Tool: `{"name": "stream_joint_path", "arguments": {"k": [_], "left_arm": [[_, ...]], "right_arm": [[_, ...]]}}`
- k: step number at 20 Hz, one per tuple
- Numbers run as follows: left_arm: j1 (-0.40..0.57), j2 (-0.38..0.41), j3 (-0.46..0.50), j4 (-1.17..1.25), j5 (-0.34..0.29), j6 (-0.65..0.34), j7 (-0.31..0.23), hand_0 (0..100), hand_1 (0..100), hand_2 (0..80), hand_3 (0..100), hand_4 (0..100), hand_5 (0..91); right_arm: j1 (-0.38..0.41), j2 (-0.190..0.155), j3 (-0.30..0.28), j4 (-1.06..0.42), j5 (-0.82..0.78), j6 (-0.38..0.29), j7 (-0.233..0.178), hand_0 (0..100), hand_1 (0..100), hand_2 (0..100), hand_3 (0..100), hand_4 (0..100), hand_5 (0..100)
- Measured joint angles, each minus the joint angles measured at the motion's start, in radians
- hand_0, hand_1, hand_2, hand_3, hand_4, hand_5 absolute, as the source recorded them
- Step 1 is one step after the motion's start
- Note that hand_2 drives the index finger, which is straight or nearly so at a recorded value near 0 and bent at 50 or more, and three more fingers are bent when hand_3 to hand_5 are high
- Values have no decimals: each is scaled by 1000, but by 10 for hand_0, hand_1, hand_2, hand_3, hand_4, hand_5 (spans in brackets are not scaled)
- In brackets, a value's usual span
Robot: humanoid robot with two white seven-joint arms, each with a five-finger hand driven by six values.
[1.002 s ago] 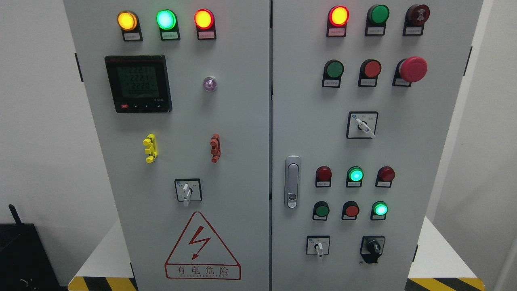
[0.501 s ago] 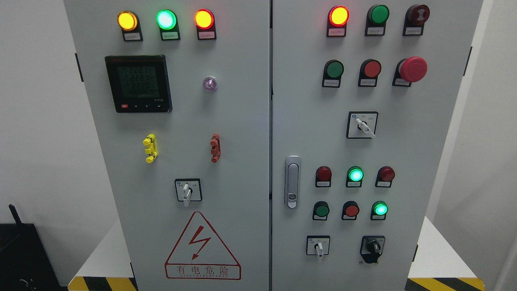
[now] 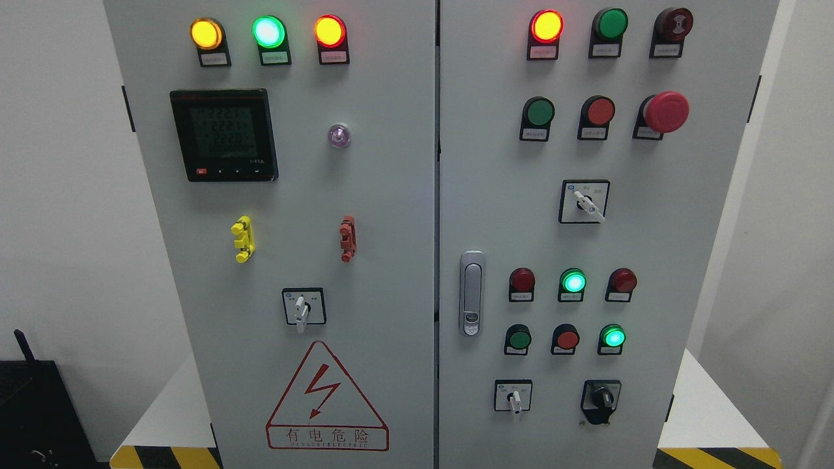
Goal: Turn on light switch 1
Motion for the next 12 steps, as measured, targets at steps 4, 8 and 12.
{"name": "stream_joint_path", "arguments": {"k": [4,8,12], "left_arm": [[55,17,23,-183,-1,-48,-45,223,106,0,143,289,0],[98,28,51,-359,0,-114,-64,257,212,0,272,429,82],[114,33,80,-521,6,-135,-68,289,265,55,320,485,164]], "right_arm": [[0,0,0,0,0,0,0,0,0,0,0,0,0],[0,0,0,0,0,0,0,0,0,0,0,0,0],[0,0,0,0,0,0,0,0,0,0,0,0,0]]}}
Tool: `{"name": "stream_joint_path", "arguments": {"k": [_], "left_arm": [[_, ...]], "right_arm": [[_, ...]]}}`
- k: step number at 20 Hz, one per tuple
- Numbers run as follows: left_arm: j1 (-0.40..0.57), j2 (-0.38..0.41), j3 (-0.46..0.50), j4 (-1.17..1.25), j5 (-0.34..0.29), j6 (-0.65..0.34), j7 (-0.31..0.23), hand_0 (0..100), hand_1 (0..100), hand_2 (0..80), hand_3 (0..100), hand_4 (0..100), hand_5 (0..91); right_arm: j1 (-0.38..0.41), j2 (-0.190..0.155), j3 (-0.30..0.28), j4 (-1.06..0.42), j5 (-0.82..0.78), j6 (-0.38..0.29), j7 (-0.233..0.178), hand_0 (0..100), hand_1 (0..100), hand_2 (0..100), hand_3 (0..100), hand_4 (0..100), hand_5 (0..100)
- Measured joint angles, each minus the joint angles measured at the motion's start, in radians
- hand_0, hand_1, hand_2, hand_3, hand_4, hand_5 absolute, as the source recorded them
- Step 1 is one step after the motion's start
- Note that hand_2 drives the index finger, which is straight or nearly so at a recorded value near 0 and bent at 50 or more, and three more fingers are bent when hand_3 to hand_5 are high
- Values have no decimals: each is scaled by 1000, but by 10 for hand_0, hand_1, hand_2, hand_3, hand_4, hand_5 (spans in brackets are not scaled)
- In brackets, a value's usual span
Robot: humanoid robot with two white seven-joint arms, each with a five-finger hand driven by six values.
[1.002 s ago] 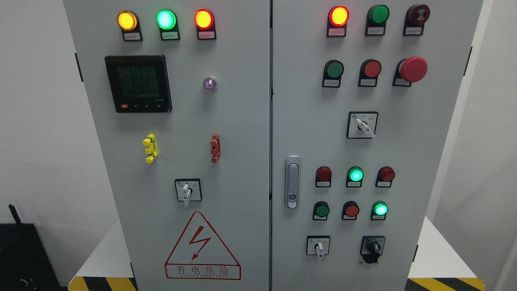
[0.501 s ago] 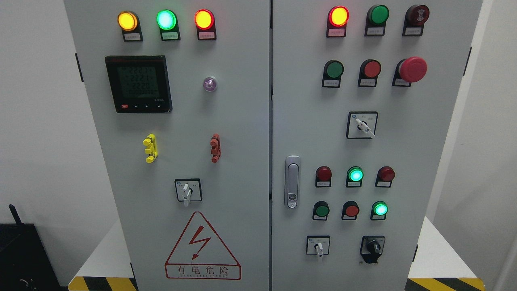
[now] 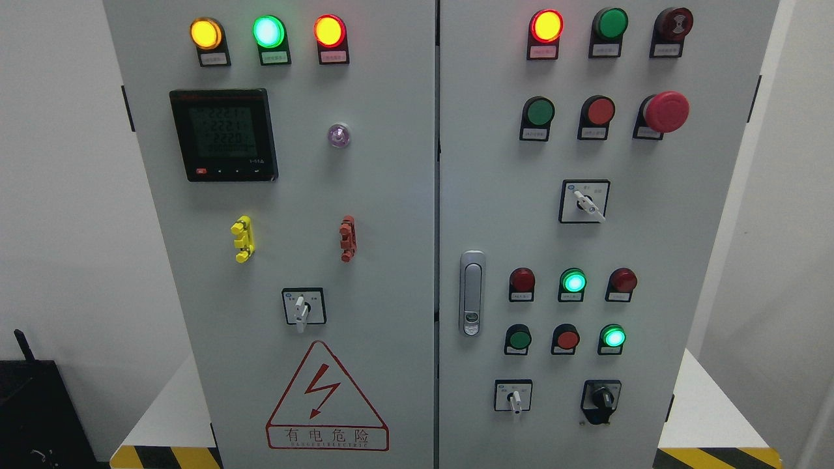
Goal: Turn on light switch 1
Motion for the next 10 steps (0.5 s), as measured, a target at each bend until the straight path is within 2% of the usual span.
{"name": "stream_joint_path", "arguments": {"k": [6,9,10], "left_arm": [[7,8,34,-223,42,-20,-1,318,364,139,397,554,257],[4,11,45,-313,53,-59,-3,306,440,225,469,627,424],[1,11,48,-339,60,-74,-3,292,474,263,518,673,520]], "right_arm": [[0,0,0,0,0,0,0,0,0,0,0,0,0],[0,0,0,0,0,0,0,0,0,0,0,0,0],[0,0,0,0,0,0,0,0,0,0,0,0,0]]}}
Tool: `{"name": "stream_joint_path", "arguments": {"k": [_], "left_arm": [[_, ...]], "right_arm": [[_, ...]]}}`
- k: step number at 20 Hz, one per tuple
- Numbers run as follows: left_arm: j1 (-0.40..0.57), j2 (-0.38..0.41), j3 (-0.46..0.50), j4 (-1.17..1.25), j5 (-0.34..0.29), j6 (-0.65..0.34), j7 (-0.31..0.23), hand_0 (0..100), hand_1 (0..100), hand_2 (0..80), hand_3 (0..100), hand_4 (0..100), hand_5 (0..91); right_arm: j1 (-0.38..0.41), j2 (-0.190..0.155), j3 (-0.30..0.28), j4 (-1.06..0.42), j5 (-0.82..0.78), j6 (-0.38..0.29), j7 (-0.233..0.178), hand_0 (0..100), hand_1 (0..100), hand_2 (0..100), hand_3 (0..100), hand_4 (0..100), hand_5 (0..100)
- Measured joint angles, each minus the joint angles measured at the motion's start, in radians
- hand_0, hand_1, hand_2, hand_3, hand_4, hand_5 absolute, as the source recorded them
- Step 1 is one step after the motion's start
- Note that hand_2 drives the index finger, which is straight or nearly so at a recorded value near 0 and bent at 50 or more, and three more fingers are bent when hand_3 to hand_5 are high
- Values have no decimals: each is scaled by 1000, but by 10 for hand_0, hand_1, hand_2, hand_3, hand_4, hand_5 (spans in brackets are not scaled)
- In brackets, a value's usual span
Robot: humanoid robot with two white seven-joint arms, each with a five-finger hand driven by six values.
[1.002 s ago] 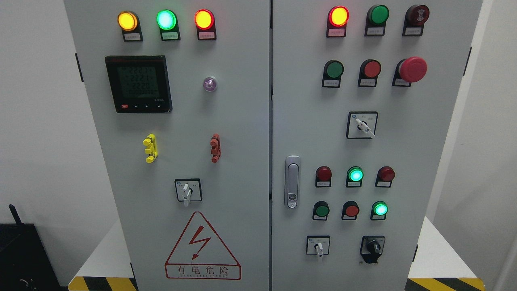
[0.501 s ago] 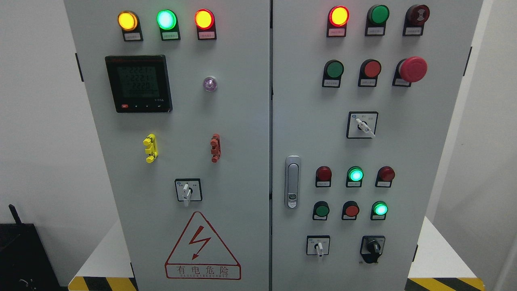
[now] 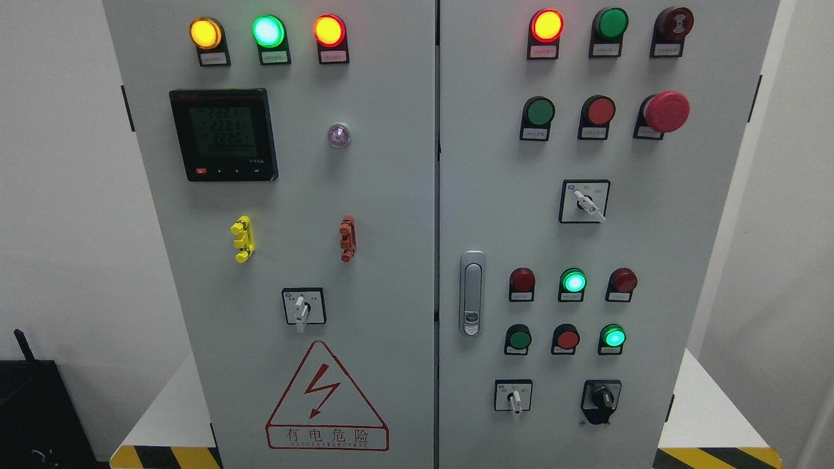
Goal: Turn on light switch 1
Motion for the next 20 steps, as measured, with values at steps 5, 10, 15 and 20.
{"name": "stream_joint_path", "arguments": {"k": [5,10,15,20], "left_arm": [[-22,1,10,-105,48,-22,26,236,588,317,628,772,657],[-62,5,13,-188,77,-25,46,178,625,354,662,800,682],[-117,6,8,-279,88,88,51,168,622,367,668,799,660],[-198,1,0,-368,93,231,76,0,638,388,670,785,612]], "right_arm": [[0,0,0,0,0,0,0,0,0,0,0,0,0],[0,0,0,0,0,0,0,0,0,0,0,0,0],[0,0,0,0,0,-1,0,0,0,0,0,0,0],[0,0,0,0,0,-1,0,0,0,0,0,0,0]]}}
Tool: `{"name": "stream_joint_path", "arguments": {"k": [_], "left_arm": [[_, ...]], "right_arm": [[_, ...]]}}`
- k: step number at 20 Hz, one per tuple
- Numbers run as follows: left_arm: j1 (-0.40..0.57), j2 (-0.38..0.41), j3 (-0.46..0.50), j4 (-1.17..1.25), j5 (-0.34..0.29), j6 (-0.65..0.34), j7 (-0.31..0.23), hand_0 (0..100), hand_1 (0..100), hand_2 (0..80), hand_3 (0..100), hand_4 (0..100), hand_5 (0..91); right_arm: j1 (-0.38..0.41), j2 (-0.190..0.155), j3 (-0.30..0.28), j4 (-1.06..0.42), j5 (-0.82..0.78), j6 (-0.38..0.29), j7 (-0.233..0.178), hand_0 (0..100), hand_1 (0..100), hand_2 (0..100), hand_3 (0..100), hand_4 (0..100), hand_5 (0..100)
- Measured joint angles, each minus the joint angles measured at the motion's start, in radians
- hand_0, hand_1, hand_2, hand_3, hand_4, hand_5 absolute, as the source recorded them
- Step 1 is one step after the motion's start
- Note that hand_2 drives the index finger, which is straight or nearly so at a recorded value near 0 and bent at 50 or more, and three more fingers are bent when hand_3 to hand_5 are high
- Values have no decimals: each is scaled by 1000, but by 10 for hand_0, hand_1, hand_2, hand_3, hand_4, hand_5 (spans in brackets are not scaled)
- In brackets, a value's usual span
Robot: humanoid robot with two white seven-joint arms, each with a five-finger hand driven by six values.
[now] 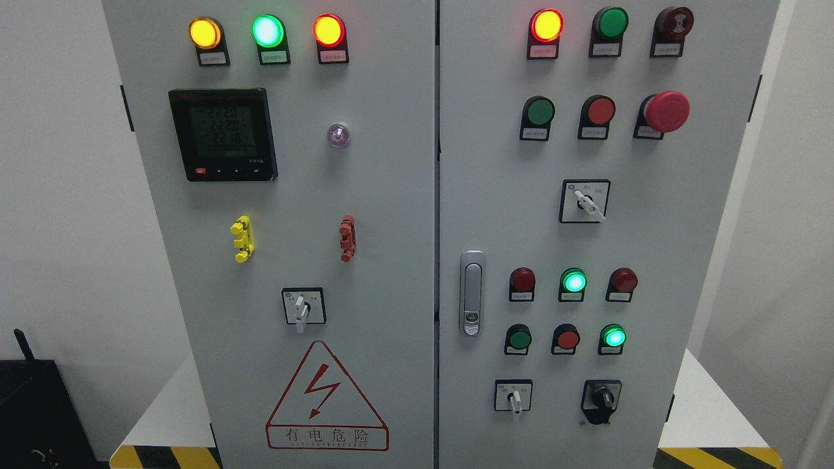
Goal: Turn on light switch 1
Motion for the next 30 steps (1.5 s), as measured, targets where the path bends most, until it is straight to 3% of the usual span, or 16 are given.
{"name": "stream_joint_path", "arguments": {"k": [8,15,22,30], "left_arm": [[-158,-25,-21,-90,1,188,36,0,692,484,750,836,734],[-275,-56,-44,-129,-2,325,47,0,732,503,823,842,743],[-343,-73,-77,-150,-15,409,154,0,753,501,821,841,751],[-387,-95,-108,-159,-39,464,224,0,758,504,824,848,751]], "right_arm": [[0,0,0,0,0,1,0,0,0,0,0,0,0],[0,0,0,0,0,1,0,0,0,0,0,0,0],[0,0,0,0,0,1,0,0,0,0,0,0,0],[0,0,0,0,0,1,0,0,0,0,0,0,0]]}}
